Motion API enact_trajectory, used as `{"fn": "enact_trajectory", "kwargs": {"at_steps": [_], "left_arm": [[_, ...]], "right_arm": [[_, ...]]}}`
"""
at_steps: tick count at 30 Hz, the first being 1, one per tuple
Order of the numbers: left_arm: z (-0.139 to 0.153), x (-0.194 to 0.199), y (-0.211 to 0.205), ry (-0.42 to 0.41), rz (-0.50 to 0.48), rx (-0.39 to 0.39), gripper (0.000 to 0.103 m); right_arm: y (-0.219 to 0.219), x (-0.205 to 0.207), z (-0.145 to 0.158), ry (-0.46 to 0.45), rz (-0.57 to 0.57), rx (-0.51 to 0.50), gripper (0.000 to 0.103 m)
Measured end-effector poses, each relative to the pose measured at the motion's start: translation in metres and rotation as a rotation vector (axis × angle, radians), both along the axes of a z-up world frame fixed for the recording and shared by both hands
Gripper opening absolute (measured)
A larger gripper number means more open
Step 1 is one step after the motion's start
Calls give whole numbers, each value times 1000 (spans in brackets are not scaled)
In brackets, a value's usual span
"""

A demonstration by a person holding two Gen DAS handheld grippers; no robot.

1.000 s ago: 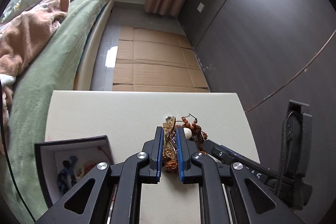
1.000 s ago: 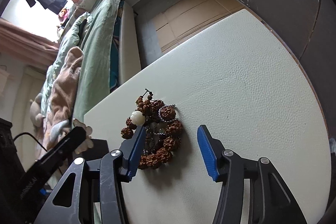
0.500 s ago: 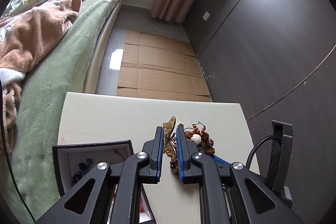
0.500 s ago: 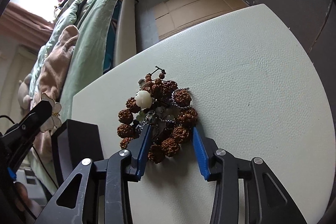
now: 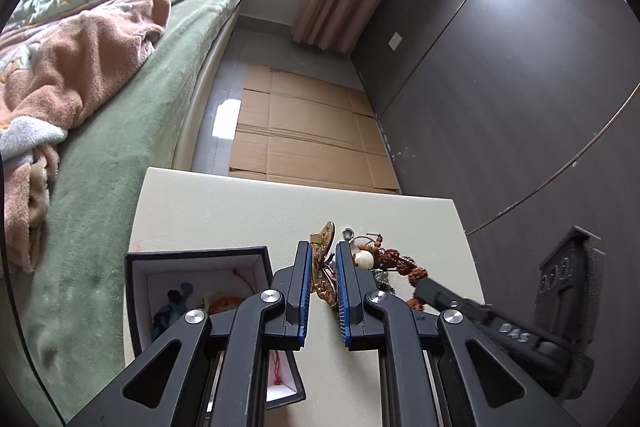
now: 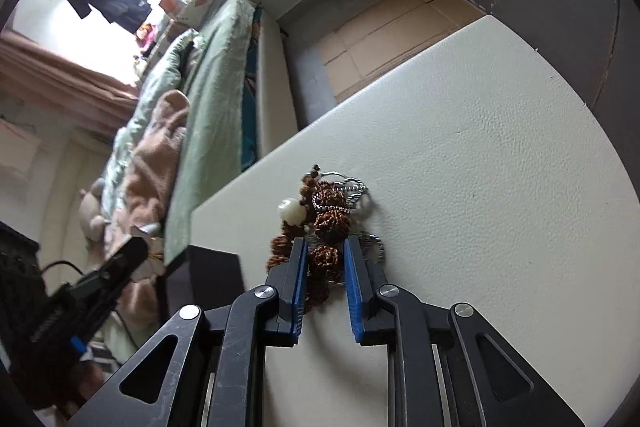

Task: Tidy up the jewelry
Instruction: 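Lift the gold pendant toward the box with the left tool while the right tool grasps the brown bead bracelet, then open both tools over the black box to drop pendant and brown bracelet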

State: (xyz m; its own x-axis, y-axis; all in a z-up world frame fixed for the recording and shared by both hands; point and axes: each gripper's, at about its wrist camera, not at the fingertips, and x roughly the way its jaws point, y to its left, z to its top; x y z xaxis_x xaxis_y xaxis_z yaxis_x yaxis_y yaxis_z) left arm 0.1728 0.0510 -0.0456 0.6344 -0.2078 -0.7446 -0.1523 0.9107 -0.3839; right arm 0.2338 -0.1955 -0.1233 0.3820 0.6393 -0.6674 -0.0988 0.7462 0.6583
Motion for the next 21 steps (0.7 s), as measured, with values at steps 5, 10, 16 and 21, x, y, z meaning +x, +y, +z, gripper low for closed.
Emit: {"fn": "enact_trajectory", "kwargs": {"at_steps": [5,10,16,21], "left_arm": [[4,-12,4,-14,17,-9,12],[12,-26,6,-35,28,-8,12],[17,-43,11,-45,42,-3,12],[18,-53,20,-38,60,4,12]], "right_arm": [[-16,-17,13,-38,-7,149,19],[-15,-27,30,-100,-10,239,19],[-19,-42,51,-186,-5,318,19],[-16,-52,65,-252,2,374,19]]}}
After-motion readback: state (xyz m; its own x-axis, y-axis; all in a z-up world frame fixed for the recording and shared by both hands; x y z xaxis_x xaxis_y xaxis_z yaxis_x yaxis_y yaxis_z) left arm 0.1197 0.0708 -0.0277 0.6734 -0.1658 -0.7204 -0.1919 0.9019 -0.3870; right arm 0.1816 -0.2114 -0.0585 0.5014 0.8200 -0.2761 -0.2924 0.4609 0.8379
